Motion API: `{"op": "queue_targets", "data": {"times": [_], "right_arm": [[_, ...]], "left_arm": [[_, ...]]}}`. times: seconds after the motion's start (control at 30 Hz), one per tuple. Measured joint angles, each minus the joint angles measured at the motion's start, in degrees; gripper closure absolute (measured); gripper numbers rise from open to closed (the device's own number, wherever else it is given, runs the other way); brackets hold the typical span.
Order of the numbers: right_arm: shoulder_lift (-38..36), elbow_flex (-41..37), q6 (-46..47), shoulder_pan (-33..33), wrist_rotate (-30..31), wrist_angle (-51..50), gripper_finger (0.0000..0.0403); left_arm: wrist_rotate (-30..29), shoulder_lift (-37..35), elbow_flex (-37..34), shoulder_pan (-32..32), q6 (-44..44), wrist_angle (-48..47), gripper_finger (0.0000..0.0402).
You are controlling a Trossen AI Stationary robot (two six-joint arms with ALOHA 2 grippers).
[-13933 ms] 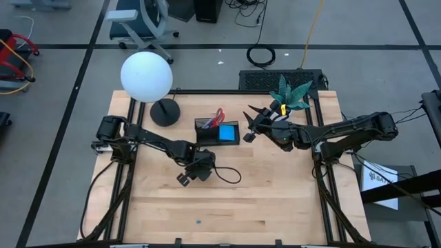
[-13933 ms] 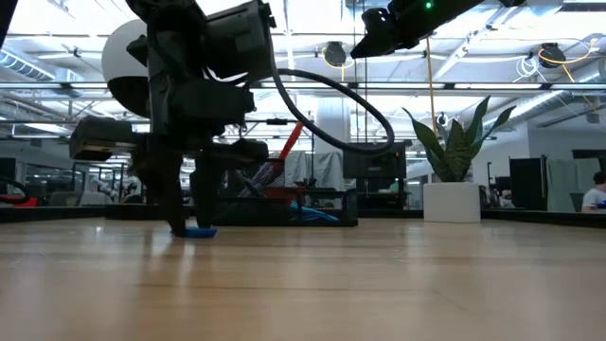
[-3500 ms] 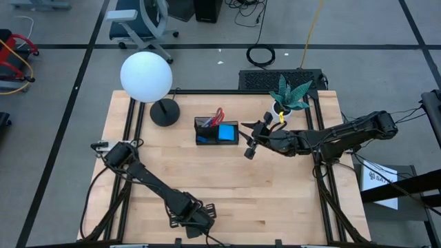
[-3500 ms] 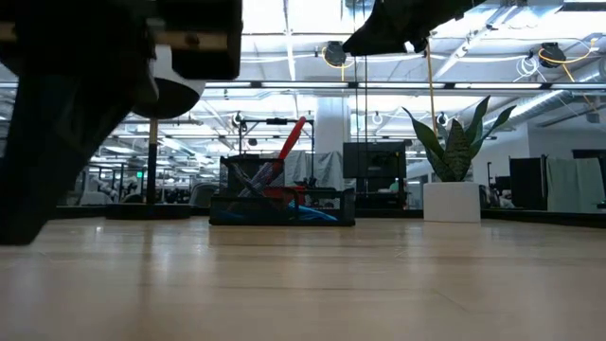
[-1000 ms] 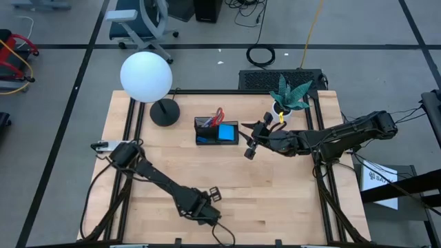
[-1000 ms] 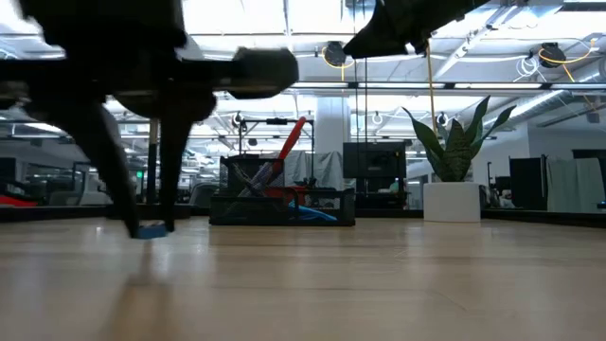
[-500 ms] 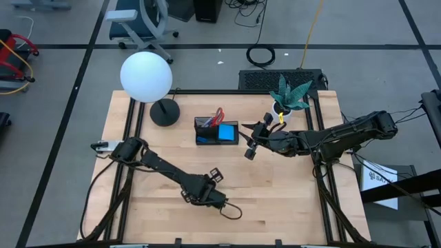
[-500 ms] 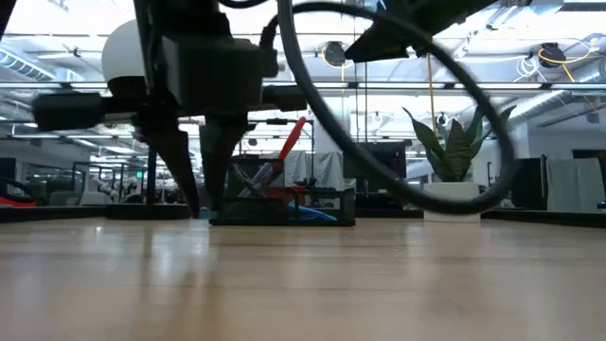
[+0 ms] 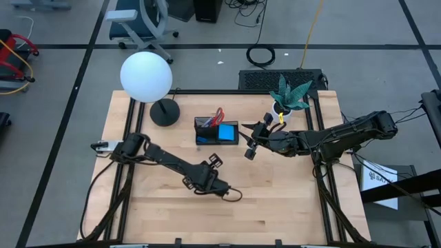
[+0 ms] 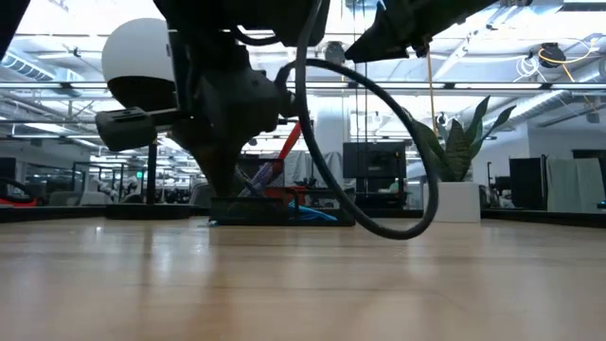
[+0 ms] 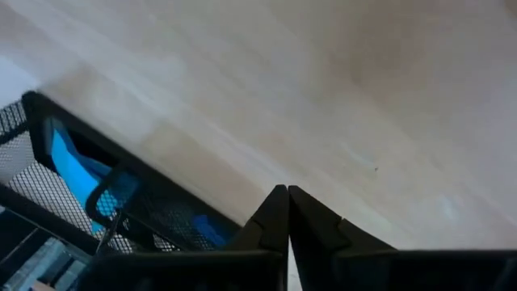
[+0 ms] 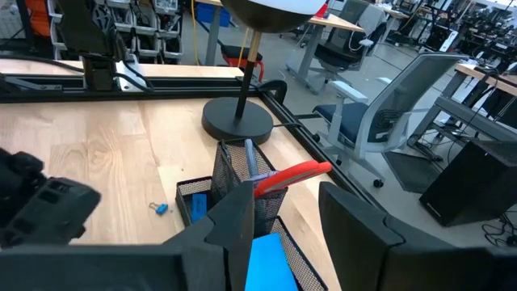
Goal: Pick and place office supplies into organizer
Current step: Put the blue binder clip into the black mesh organizer
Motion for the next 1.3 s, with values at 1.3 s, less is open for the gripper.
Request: {"op": "queue_targets", "data": {"times": [1.3], "right_arm": [[0.02, -0.04, 3.37, -0.02, -0.04, -0.06, 0.0271]], "left_arm": [[16.96, -45.93, -62.38, 14.09, -51.72, 78.39, 0.036]]}}
